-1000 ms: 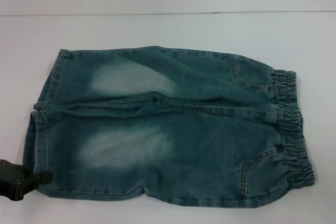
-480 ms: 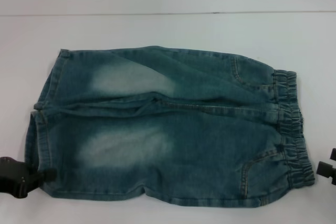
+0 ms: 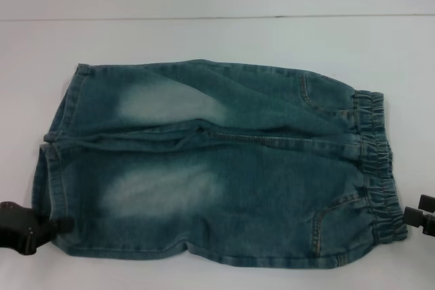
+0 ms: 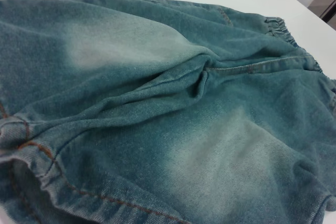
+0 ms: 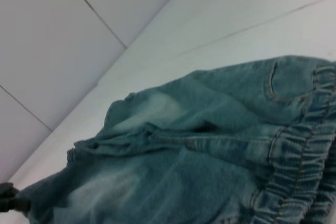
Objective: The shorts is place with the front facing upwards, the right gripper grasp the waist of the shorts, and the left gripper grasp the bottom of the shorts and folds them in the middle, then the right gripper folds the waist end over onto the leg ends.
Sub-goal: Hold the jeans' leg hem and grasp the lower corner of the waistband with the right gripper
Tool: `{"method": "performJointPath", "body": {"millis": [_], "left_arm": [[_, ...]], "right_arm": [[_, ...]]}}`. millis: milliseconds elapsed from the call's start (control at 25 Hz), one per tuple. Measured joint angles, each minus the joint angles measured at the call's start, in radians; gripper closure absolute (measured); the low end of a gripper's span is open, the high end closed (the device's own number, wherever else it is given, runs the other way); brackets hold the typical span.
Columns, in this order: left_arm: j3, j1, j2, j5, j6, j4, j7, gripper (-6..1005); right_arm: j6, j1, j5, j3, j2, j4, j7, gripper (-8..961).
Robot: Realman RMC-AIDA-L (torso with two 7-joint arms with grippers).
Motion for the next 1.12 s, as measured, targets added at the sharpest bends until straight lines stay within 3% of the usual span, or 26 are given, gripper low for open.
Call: {"method": "performJointPath", "body": {"millis": [640, 1120], "left_arm": [[-0.001, -0.003, -0.003, -0.002, 0.007, -0.002, 0.0, 974], [0.0, -0.004, -0.005, -0.001, 0.009, -0.001, 0.0, 967]], "right_arm": [[-0.001, 0.04, -0.084, -0.01, -0.005, -0.001, 0.058, 30], [-0.009, 0.067, -0.119, -0.011, 0.002, -0.001, 0.076, 30]]}}
